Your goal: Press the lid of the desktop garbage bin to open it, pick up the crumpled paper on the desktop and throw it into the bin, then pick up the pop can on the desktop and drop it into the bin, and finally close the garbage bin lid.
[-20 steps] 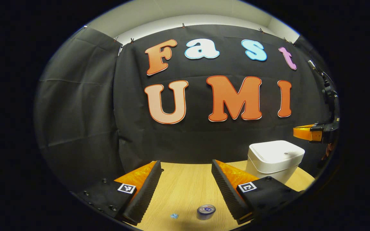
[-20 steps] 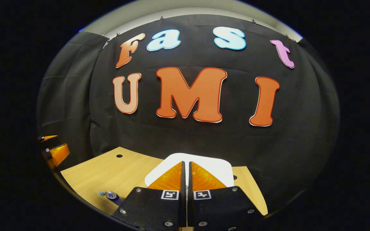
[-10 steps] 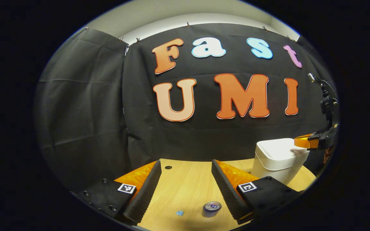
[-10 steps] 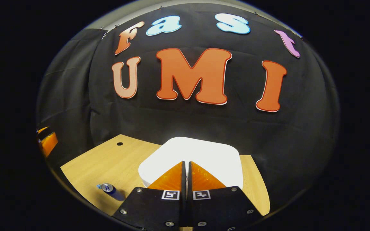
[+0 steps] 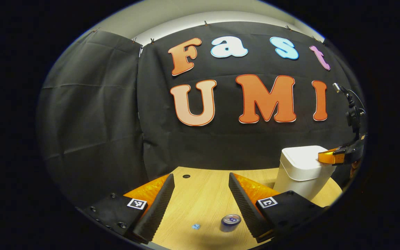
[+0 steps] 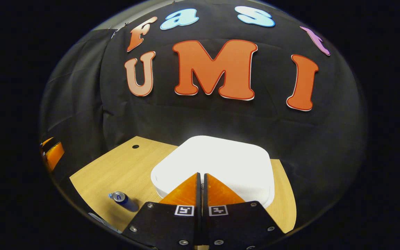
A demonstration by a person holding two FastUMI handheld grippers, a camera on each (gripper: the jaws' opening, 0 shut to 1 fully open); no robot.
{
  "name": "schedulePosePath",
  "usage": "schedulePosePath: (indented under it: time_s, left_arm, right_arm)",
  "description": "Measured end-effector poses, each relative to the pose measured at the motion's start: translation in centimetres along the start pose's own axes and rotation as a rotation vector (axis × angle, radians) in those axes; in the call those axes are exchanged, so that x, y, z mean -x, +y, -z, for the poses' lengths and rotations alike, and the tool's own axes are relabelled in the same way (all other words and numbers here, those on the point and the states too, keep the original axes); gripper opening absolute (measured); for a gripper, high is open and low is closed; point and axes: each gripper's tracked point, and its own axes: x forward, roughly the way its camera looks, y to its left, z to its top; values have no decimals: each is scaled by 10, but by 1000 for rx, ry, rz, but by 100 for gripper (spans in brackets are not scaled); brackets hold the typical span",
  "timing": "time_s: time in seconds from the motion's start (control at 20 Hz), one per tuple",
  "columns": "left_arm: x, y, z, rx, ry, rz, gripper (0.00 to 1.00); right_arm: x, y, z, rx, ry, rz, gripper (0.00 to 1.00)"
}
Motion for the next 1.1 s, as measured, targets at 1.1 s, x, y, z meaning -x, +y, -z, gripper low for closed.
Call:
schedulePosePath:
  time_s: [1.1]
  left_arm:
    - [-47, 8, 8, -16, 6, 103, 100]
  right_arm:
    - [33, -10, -117, 91, -397, 153, 2]
